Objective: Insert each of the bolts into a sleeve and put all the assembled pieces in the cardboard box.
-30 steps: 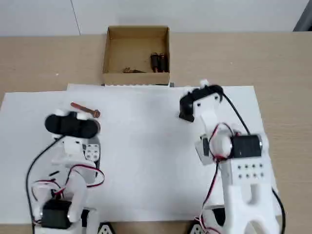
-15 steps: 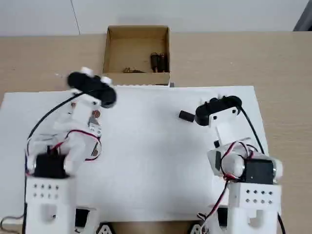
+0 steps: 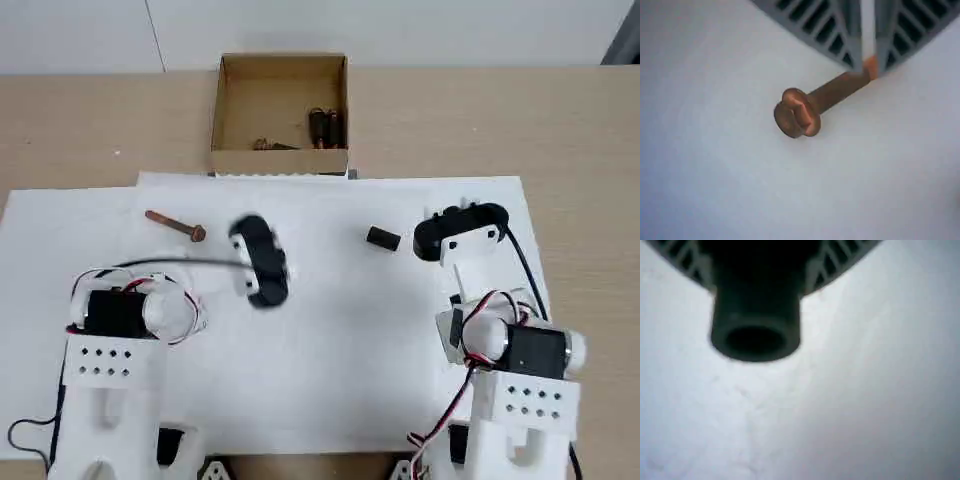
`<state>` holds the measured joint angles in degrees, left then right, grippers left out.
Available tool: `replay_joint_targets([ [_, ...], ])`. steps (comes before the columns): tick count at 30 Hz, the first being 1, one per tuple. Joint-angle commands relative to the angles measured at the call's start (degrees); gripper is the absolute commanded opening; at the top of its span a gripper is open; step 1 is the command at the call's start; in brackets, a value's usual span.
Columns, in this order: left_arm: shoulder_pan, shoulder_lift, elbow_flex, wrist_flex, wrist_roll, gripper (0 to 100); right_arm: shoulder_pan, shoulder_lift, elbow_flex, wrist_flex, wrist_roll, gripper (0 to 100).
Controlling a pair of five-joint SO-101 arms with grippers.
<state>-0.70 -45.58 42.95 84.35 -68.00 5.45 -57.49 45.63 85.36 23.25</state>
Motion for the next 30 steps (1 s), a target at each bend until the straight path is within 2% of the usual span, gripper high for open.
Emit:
replay_joint_targets([
  [1, -3.78, 0.09, 2.07, -1.67, -11.52, 1, 0.31, -0.84, -0.35, -2.51, 0.62, 0.4],
  [5, -9.85, 0.18, 8.40, -9.23, -20.04, 1, 0.31, -0.84, -0.35, -3.03, 0.62, 0.4],
  [8, -12.84, 0.18, 11.03, -11.34, -24.09, 1, 0.31, -0.84, -0.35, -2.86, 0.62, 0.4],
  [14, -13.01, 0.26, 11.56, -12.04, -24.53, 1, 0.31, -0.66, -0.35, -2.95, 0.62, 0.4],
  [18, -13.01, 0.97, 11.91, -14.33, -24.53, 8, 0.31, -0.48, -0.26, -3.03, 0.62, 0.4],
  [21, -13.01, 3.43, 11.21, -14.24, -24.53, 9, 0.31, -0.48, -0.26, -3.03, 0.62, 0.4],
  [30, -12.92, 17.49, -0.40, -9.23, -24.53, 10, 0.31, -0.48, -0.26, -3.03, 0.62, 0.4],
])
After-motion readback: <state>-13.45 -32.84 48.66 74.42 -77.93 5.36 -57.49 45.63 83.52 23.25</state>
